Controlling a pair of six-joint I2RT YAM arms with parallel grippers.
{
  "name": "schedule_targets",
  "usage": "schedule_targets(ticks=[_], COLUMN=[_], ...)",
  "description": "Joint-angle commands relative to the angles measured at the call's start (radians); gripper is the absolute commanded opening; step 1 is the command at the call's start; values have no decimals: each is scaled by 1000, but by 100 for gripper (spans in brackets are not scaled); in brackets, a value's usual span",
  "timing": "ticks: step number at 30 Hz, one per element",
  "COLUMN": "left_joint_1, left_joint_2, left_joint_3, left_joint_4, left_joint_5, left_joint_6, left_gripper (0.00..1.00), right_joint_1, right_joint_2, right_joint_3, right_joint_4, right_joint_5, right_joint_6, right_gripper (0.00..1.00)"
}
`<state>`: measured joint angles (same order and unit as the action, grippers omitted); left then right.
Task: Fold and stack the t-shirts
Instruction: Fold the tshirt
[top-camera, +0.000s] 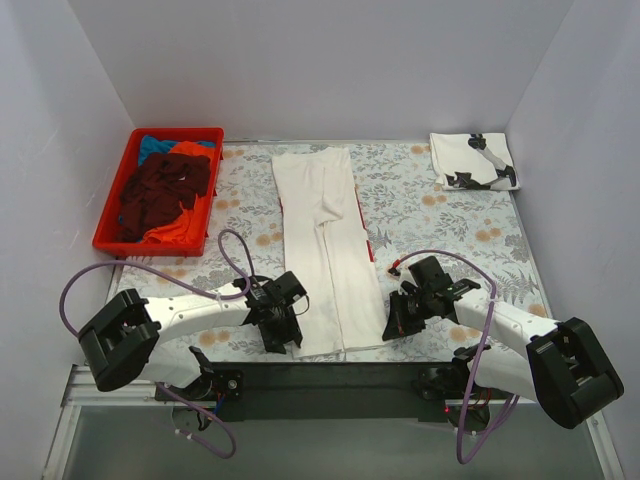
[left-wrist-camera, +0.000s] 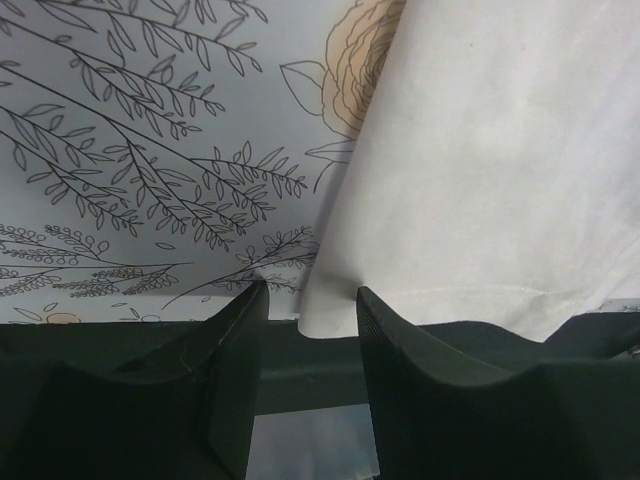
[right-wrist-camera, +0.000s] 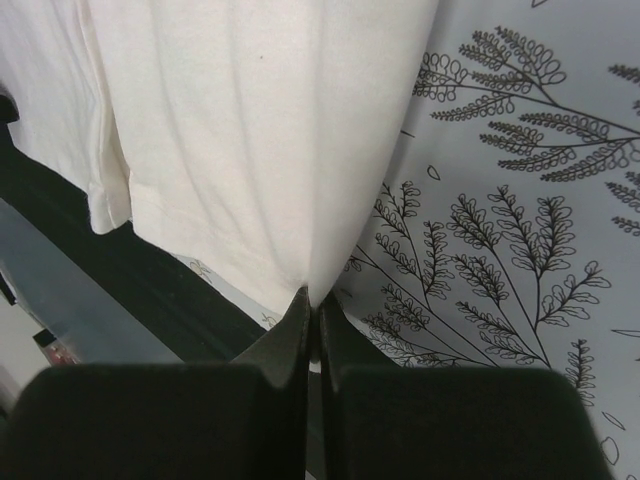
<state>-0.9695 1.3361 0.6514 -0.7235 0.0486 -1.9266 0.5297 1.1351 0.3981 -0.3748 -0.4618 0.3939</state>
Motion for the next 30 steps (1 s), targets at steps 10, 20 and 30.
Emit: schedule_targets(ticks=[10,20,30], left_joint_1=[-18,-47,-89], left_joint_2=[44,-50,-215], left_joint_3=[-16,-15,-75], left_joint_4=[19,-57,-47], left_joint_5=[60,126,136], left_joint_6=[5,14,-63], left_gripper=[33,0,0], right_joint_1=[3,27,93], right_joint_2=[11,-58,-114], right_joint_3=[-22,-4,54], right_joint_4=[-4,-151,-251], right_joint_5=[-9,-55,-49], right_joint_6=[-6,-18,0], right_gripper=[1,1,1])
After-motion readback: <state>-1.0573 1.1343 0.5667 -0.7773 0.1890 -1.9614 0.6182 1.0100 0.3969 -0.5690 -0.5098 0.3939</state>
